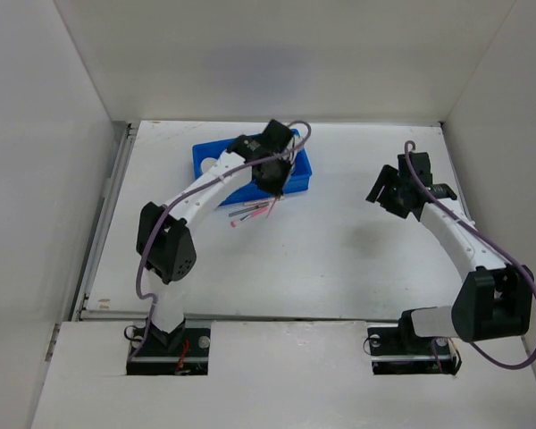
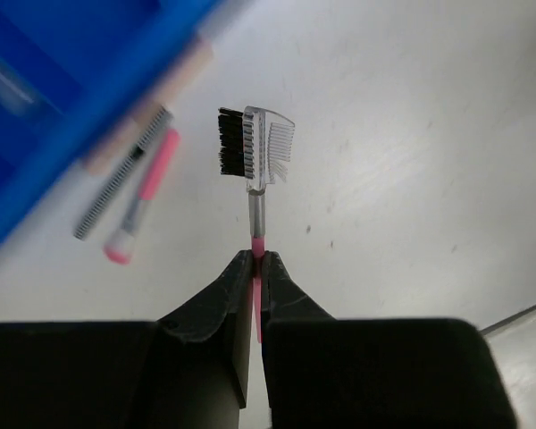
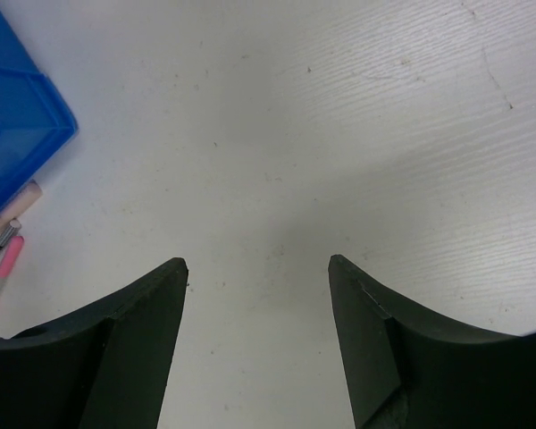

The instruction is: Organize the makeup

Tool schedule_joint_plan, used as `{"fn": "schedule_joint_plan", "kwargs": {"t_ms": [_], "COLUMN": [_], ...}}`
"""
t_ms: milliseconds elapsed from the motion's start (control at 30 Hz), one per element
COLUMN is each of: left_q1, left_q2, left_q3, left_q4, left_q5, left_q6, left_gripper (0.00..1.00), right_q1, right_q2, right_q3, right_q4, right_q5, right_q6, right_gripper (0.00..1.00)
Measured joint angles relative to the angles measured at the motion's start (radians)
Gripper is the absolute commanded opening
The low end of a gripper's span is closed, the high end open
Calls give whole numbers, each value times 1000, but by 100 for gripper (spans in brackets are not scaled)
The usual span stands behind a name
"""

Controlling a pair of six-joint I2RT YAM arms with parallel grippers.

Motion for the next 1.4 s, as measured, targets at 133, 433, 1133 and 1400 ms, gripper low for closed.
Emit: {"fn": "schedule_joint_plan", "kwargs": {"t_ms": [133,433,1133,1400], "left_q1": [63,201,259,102], "left_q2": [63,337,458,-8], "left_q3": [302,627,620,92], "left_q4": [-31,-8,37,52], "left_q5": [-20,-51,-51,-165], "left_q6": [-53,-312,-401,-135], "left_gripper": [0,0,36,20], "right_q1": [0,0,0,0], "right_q2": [-16,-24,-31,-97], "right_q3": [3,28,28,24], "right_q4": [-7,-24,-48,-47], "right_q5": [1,0,-6,-18], "right_q6": [-3,-8,-26,-26], "right_gripper": [71,71,71,71]}}
